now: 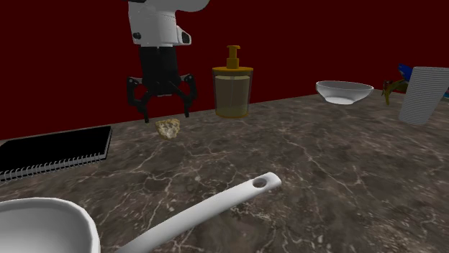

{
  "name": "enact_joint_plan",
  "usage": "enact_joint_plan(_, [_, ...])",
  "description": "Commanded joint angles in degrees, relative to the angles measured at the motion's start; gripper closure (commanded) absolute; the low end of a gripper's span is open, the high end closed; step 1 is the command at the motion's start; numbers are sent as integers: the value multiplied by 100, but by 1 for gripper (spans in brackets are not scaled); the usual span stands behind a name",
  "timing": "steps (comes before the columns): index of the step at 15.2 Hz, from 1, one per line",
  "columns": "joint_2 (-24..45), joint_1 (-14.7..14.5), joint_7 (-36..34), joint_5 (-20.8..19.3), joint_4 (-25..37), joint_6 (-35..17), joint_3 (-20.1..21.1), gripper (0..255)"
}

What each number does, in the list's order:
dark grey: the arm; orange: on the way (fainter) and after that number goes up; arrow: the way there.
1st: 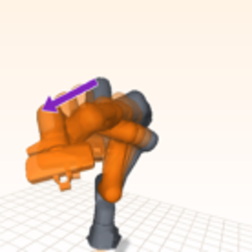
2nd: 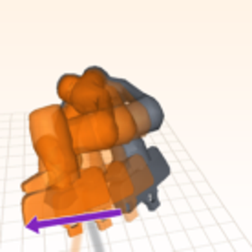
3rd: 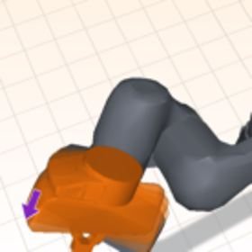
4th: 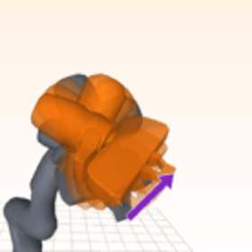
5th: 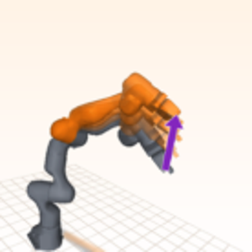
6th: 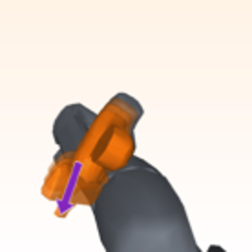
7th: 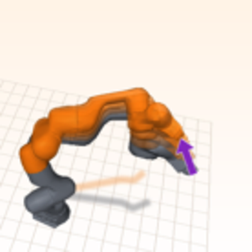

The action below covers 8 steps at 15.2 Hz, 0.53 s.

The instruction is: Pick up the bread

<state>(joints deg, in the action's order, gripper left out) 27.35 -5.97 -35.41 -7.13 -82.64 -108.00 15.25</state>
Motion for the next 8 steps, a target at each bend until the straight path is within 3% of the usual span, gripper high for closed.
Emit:
enact_joint_plan(1, [78,-9,-23,-19,-11,-98,-12,0])
enact_joint_plan(7, [165,-6,-44,-48,-234,-405,-28,0])
enact_joint_plan(8, [171,-6,-42,-49,-224,-401,-29,255])
